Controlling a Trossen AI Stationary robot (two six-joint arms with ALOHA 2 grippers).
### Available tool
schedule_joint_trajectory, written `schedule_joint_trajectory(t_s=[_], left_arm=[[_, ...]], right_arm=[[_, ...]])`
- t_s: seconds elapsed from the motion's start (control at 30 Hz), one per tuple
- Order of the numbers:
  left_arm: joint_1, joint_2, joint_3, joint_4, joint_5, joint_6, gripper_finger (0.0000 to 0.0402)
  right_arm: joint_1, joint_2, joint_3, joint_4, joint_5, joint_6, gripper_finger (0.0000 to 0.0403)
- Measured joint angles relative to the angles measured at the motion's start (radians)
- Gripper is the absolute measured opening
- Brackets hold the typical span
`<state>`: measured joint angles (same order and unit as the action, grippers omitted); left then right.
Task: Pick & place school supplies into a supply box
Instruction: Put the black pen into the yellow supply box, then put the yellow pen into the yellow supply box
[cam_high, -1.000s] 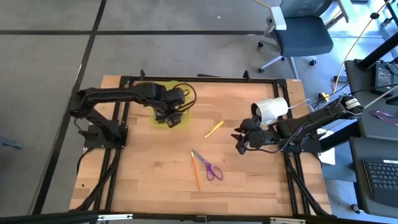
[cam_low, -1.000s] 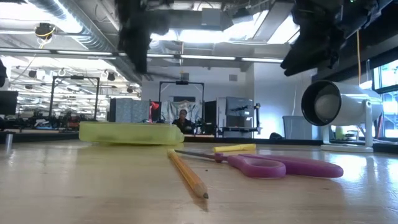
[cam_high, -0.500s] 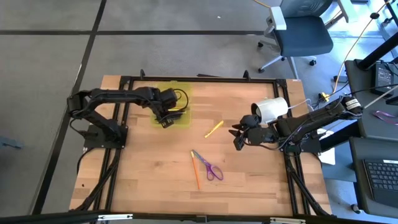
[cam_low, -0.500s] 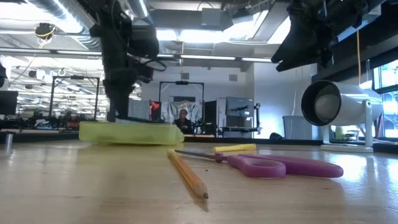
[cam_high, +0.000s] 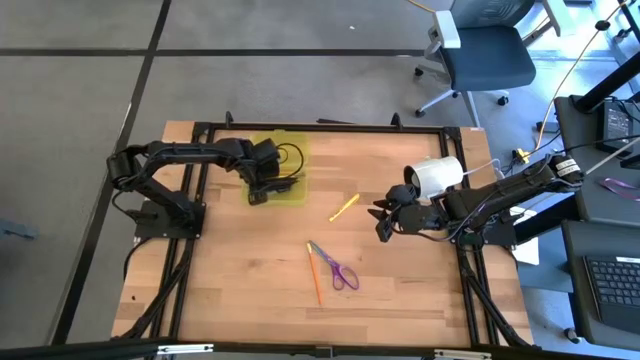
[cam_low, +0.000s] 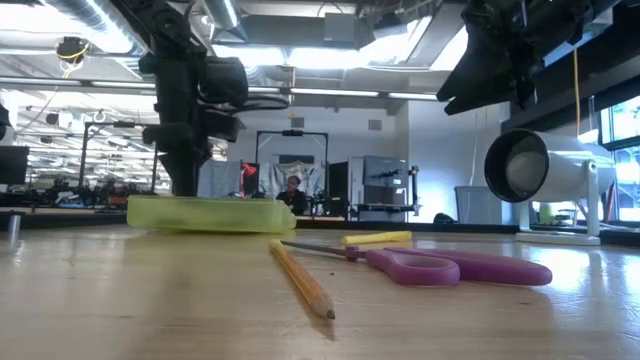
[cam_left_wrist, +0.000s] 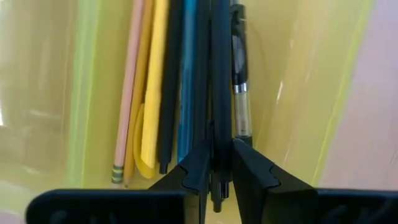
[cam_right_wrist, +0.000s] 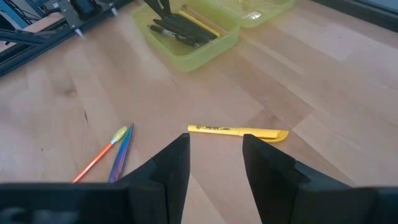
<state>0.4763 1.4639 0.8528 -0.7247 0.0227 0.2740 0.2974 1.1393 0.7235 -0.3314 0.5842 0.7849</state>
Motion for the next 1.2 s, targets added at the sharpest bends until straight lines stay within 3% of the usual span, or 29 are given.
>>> schedule_joint_trajectory(t_s=[0.17, 0.77, 0.97, 1.2], left_arm=[[0.0, 0.0, 0.0, 0.0, 0.0, 0.099, 0.0044], [0.0, 0.0, 0.0, 0.0, -0.004, 0.088, 0.0051], [0.0, 0.0, 0.0, -0.005, -0.012, 0.08, 0.0079], [-0.001, 0.0, 0.0, -0.014, -0.025, 0.061, 0.0143]], right_arm=[[0.0, 0.0, 0.0, 0.0, 0.0, 0.0, 0.0152], [0.0, 0.0, 0.0, -0.001, -0.001, -0.007, 0.0152], [0.0, 0.0, 0.0, -0.002, -0.001, -0.007, 0.0152], [0.0, 0.0, 0.0, -0.002, -0.01, -0.007, 0.0152]])
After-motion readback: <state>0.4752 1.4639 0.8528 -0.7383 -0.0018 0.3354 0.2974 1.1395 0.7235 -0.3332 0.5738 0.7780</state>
